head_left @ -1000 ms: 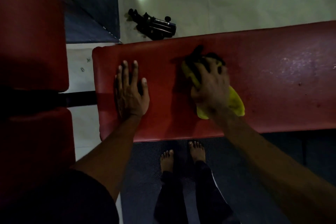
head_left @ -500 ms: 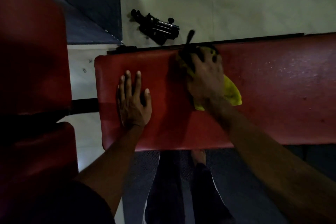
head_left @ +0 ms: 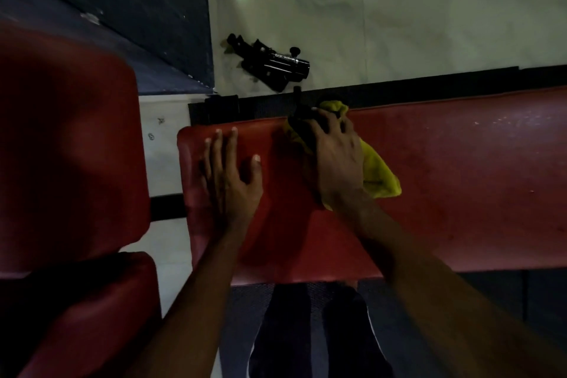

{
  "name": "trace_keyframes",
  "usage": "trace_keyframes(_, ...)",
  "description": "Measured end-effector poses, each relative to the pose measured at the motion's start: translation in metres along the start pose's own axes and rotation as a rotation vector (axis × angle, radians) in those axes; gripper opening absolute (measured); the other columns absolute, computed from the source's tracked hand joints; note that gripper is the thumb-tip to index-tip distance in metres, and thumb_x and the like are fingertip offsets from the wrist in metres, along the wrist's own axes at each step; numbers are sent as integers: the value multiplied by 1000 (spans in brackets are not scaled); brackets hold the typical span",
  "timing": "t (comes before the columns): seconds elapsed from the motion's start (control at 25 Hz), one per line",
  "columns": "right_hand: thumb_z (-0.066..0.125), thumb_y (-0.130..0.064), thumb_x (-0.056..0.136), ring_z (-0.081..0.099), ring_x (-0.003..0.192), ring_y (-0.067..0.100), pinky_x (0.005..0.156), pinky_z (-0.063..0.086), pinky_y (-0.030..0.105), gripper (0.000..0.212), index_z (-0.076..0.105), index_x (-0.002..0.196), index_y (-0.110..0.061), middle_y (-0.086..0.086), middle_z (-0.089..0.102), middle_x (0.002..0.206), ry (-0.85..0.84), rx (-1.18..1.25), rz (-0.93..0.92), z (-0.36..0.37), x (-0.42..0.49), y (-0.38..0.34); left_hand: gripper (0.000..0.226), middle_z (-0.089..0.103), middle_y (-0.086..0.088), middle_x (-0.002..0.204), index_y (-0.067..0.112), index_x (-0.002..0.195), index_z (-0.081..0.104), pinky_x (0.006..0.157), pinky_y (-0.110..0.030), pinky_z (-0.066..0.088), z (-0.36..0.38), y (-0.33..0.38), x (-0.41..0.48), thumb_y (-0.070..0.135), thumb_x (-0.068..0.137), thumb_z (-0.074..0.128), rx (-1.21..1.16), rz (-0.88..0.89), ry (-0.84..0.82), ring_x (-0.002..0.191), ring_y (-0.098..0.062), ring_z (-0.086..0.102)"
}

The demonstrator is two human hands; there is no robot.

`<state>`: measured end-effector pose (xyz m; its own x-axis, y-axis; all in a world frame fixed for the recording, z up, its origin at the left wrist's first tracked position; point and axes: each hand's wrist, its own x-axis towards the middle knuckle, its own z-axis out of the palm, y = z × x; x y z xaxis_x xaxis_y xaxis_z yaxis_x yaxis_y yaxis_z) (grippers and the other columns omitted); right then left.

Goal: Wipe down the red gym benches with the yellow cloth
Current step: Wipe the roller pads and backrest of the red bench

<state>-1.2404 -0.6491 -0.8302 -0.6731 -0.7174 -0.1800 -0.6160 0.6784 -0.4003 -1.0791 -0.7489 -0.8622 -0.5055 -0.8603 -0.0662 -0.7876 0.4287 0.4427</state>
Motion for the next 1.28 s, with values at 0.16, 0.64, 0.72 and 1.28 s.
trace_keyframes(0.16, 64, -35, 86, 52, 118, 35, 94, 46, 43, 48, 60, 132, -20, 10, 55, 136, -56, -30, -54, -6, 34, 13, 57, 38, -5, 159, 24, 151, 43, 120, -51, 21, 6, -14, 12, 48, 100, 44, 135, 40, -12, 149, -27, 27)
trace_keyframes(0.64, 68, -23, 84, 51, 119, 38, 94, 49, 45, 55, 54, 138, -24, 11, 46, 144, -99, -95, 32, -17, 43, 9, 58, 35, -4, 161, 28, 152, 42, 121, -44, 13, 8, -11, 10, 48, 98, 46, 149, -2, -35, 150, -26, 25)
trace_keyframes(0.72, 64, -23, 85, 51, 119, 39, 91, 50, 48, 50, 57, 135, -24, 10, 46, 145, -10, -101, 150, -34, 30, 50, 58, 34, -3, 161, 29, 152, 41, 121, -45, 12, 9, -11, 9, 48, 98, 47, 129, -15, -39, 151, -25, 24)
trace_keyframes(1.28, 62, -10, 82, 54, 119, 36, 86, 51, 43, 57, 55, 138, -21, 7, 46, 148, 45, -47, 31, -32, 13, 52, 56, 41, -4, 157, 21, 146, 51, 120, -54, 20, 12, 6, 13, 40, 94, 52, -9, 20, -15, 149, -27, 28)
